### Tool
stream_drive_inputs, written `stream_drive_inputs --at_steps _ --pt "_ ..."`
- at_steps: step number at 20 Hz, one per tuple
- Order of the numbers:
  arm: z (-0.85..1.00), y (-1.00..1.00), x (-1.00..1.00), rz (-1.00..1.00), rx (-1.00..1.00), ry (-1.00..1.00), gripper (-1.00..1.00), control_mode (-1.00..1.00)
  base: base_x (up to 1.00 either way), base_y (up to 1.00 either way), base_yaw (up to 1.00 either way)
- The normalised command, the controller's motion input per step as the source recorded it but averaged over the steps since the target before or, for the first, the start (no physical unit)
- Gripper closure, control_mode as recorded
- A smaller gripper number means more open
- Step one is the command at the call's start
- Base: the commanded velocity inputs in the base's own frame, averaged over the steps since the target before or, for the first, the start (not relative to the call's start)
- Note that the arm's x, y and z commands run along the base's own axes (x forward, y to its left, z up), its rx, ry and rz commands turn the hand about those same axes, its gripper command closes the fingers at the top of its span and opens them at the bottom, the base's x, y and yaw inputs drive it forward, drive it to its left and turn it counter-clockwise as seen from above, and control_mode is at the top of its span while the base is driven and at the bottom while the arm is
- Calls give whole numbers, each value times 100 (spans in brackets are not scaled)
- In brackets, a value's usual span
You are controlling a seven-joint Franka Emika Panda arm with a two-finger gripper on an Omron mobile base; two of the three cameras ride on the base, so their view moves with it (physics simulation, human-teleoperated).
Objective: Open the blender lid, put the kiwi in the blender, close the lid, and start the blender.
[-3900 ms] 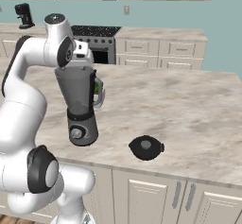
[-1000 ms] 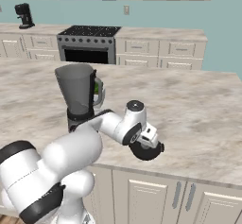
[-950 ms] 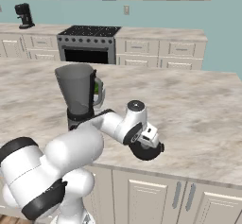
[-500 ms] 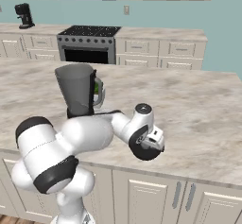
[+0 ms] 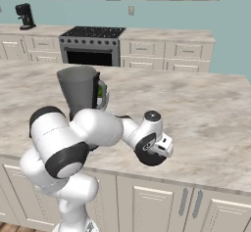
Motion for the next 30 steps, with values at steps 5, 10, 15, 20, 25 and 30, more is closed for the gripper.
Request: stream_drive_inputs --at_steps 5,10,15,20,25,30 --pt "-5 -5 20 3 0 2 -100 -100 0 0 0" --pt "-17 4 1 0 -1 3 -100 -100 0 0 0" --pt "-32 12 0 1 -2 1 -100 -100 0 0 0" --pt "-38 17 0 1 -2 0 100 -100 0 0 0" --pt "-17 27 0 4 0 0 100 -100 0 0 0" --pt "-2 13 -1 3 0 -1 100 -100 0 0 0"
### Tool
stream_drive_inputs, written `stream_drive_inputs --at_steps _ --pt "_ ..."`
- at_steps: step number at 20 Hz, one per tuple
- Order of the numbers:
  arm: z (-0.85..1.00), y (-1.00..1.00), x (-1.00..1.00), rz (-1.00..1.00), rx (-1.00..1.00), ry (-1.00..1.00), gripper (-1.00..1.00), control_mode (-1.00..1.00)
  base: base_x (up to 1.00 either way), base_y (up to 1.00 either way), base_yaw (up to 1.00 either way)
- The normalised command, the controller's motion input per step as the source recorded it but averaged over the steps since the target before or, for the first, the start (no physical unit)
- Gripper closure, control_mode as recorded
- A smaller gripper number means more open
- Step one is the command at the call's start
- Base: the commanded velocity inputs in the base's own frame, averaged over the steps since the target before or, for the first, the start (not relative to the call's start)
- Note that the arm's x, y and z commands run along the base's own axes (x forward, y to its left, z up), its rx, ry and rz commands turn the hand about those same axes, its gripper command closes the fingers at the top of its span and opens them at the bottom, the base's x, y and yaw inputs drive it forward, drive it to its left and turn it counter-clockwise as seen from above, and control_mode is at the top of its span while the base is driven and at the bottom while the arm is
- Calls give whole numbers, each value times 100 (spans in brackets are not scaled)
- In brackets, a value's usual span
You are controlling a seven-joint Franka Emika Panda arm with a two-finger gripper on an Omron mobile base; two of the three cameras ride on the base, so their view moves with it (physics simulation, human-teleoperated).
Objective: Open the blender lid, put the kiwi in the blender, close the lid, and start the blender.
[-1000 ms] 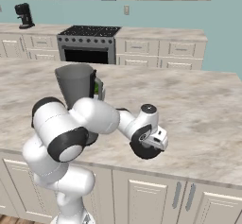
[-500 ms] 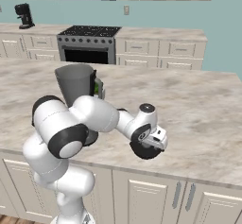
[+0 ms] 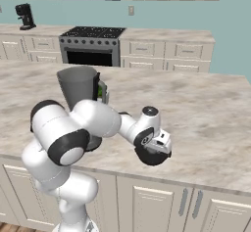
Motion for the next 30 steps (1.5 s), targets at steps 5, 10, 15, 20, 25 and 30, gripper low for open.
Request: stream_drive_inputs --at_steps 5,10,15,20,25,30 --pt "18 3 -4 0 0 -6 100 -100 0 0 0" --pt "92 0 -8 0 0 -15 100 -100 0 0 0" --pt "91 17 -22 0 0 -5 100 -100 0 0 0" --pt "25 5 -40 0 1 -14 100 -100 0 0 0" --pt "92 6 -27 0 0 -13 100 -100 0 0 0" --pt "100 20 -27 0 0 -12 100 -100 0 0 0"
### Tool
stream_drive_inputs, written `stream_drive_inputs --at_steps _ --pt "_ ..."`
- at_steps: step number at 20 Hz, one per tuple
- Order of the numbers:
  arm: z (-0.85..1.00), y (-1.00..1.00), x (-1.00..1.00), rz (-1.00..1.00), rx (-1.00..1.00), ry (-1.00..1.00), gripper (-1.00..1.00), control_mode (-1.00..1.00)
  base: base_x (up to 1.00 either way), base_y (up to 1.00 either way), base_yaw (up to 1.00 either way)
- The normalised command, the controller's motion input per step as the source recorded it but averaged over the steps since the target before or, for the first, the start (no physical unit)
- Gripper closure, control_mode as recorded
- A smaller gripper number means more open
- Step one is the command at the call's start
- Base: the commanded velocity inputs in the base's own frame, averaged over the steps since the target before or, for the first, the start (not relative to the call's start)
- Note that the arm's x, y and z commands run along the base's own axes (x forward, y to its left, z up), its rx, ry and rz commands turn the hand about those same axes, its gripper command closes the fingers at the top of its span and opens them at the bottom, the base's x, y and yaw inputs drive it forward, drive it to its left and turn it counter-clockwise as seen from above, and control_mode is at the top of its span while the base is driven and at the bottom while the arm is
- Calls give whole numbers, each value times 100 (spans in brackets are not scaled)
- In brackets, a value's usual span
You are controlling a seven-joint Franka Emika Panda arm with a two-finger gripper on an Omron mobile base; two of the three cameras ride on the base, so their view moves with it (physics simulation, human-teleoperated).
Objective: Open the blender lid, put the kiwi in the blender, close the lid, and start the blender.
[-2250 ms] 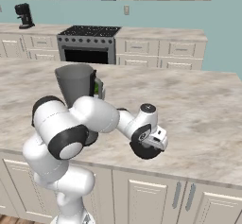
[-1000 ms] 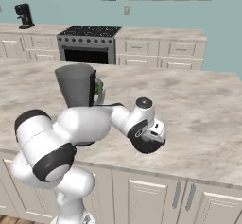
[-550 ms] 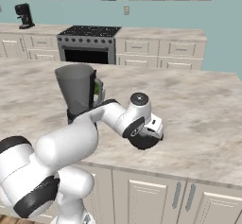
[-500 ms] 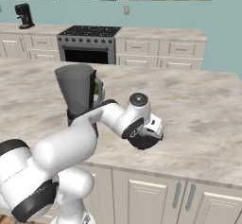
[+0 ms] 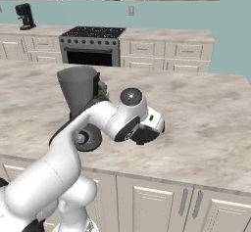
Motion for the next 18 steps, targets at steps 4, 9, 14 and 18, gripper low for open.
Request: stream_drive_inputs --at_steps 4,9,14,18 --pt "100 27 -33 0 0 -5 100 -100 0 0 0" --pt "93 39 -43 0 0 -2 100 -100 0 0 0" --pt "79 58 -43 0 0 0 100 -100 0 0 0" --pt "80 80 -27 0 -2 0 100 -100 0 0 0"
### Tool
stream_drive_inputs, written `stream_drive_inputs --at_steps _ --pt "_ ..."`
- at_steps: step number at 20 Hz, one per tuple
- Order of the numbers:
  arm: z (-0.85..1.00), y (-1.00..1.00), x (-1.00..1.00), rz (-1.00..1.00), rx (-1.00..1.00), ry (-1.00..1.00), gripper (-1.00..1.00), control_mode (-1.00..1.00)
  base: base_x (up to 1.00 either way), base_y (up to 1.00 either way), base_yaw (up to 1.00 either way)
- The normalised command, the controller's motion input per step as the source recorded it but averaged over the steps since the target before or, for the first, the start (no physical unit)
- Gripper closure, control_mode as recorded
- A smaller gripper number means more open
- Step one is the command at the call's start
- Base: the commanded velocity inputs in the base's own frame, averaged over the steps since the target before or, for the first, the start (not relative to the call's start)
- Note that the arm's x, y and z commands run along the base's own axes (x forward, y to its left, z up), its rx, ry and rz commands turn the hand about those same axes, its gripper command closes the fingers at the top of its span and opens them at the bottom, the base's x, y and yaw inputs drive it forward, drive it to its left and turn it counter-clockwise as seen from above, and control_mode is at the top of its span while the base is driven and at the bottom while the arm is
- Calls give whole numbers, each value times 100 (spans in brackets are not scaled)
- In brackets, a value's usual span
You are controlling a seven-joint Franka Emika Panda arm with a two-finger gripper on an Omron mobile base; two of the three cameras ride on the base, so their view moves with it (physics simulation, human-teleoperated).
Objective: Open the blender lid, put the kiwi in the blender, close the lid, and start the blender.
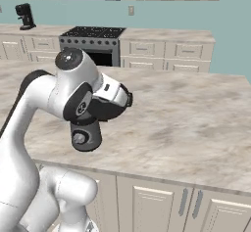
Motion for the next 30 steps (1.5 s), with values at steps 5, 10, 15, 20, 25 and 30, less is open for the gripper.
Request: stream_drive_inputs --at_steps 5,10,15,20,25,30 --pt "87 77 -18 0 -4 0 100 -100 0 0 0" --pt "71 77 -1 -1 -7 3 100 -100 0 0 0" --pt "62 62 6 -2 -6 6 100 -100 0 0 0" --pt "9 42 45 0 -3 18 100 -100 0 0 0" --pt "-19 14 51 0 -1 20 100 -100 0 0 0" --pt "-50 -3 36 0 8 3 100 -100 0 0 0"
